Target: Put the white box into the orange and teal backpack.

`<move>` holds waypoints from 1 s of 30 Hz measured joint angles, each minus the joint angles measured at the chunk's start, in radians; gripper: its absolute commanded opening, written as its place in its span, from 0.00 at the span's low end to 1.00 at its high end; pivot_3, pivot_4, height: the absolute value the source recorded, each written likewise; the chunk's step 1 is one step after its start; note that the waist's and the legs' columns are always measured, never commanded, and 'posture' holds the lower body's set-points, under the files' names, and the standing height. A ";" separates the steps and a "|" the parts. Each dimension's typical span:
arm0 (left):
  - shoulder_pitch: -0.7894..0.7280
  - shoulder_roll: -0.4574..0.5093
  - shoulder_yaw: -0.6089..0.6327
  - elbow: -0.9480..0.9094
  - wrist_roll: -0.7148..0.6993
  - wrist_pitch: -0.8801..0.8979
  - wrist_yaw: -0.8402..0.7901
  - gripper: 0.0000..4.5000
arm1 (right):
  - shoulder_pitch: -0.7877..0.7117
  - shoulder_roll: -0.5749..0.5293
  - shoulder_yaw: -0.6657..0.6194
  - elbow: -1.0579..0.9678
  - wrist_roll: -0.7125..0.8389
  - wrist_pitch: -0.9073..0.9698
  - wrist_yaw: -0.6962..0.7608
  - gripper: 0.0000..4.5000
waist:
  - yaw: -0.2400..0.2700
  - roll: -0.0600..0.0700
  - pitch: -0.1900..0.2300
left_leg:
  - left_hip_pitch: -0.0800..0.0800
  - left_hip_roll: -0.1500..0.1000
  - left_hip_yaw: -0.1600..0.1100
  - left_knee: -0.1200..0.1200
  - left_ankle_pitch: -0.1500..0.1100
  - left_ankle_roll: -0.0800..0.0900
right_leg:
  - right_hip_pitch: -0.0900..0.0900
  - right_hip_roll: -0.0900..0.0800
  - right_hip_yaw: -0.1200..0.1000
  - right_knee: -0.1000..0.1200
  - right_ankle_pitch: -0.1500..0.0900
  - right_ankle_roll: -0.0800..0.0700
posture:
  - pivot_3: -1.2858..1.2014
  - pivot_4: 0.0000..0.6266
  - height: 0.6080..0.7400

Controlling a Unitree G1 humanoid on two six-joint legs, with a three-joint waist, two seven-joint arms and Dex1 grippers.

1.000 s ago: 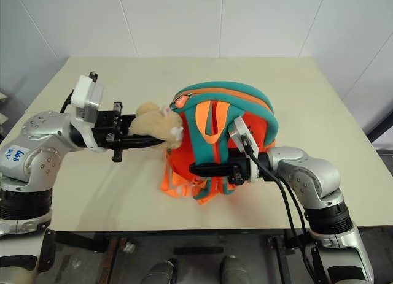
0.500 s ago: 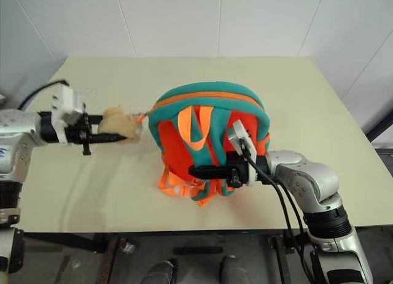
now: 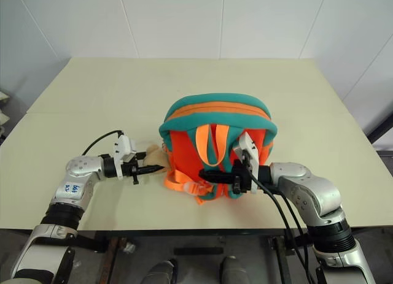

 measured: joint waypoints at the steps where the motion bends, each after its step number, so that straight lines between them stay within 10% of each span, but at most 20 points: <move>1: 0.009 -0.001 0.001 -0.015 -0.004 0.011 0.000 0.31 | 0.001 0.001 0.000 0.004 -0.006 -0.013 -0.001 0.00 | 0.000 0.000 0.000 | 0.000 0.000 0.000 0.000 0.000 0.000 | 0.001 0.000 0.000 -0.001 0.000 0.000 | 0.52 0.24 1.00; 15: 0.206 0.211 0.153 -0.432 -0.194 0.361 -0.024 1.00 | 0.108 -0.160 -0.160 0.045 -0.136 -0.295 0.065 0.99 | 0.000 0.001 0.000 | 0.002 0.000 -0.001 -0.003 0.000 0.000 | 0.004 0.000 -0.001 -0.007 -0.001 -0.003 | 0.52 0.24 1.00; 30: 0.192 0.231 0.193 -0.441 -0.238 0.388 -0.055 1.00 | 0.278 -0.328 -0.425 0.125 -0.160 -0.362 0.105 0.99 | -0.001 0.001 0.001 | 0.002 0.000 0.000 -0.004 0.000 0.000 | 0.005 0.000 -0.001 -0.009 -0.003 -0.006 | 0.52 0.24 1.00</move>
